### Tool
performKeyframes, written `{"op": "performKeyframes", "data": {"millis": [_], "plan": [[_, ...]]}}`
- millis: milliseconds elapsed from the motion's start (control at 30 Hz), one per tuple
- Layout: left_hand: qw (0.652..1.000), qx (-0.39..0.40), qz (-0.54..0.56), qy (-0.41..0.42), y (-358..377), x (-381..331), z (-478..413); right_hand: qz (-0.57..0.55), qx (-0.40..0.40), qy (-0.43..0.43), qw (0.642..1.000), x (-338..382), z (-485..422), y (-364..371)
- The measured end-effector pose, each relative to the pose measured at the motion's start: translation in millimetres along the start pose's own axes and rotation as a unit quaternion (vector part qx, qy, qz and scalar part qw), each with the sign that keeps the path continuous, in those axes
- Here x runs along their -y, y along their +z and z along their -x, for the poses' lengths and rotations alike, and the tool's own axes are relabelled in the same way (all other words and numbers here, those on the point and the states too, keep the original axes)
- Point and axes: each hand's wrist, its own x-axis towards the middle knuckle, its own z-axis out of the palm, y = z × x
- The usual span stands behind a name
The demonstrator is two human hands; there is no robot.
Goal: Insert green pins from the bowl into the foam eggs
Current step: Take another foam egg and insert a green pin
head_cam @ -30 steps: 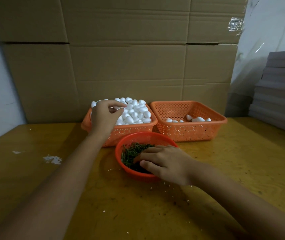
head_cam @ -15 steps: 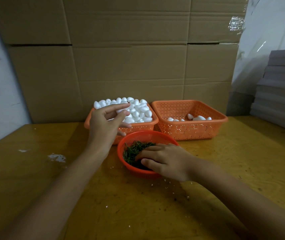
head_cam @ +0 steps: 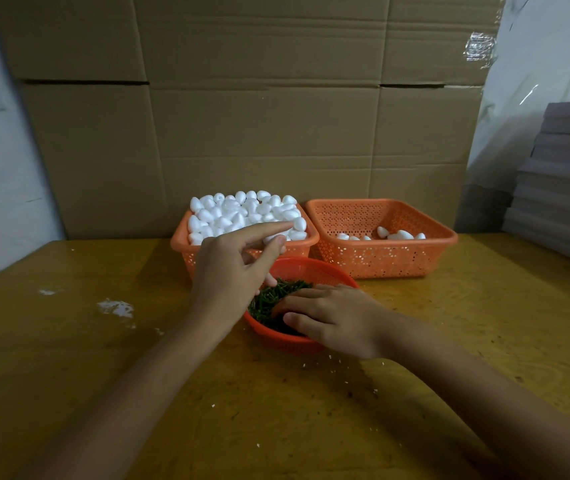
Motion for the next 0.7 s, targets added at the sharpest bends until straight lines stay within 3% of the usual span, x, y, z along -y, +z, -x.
{"op": "performKeyframes", "data": {"millis": [167, 433, 700], "plan": [[0.999, 0.031, 0.008, -0.024, 0.7, 4.9, 4.1, 0.0, -0.003, -0.005, 1.0, 0.3, 0.6, -0.4], [0.978, 0.084, 0.153, -0.117, 1.1, 4.1, 6.7, -0.011, -0.022, -0.017, 1.0, 0.2, 3.7, -1.2], [0.966, 0.046, 0.195, -0.164, 0.4, 4.7, 9.2, -0.114, -0.072, -0.033, 0.99, -4.5, 5.1, -2.3]]}}
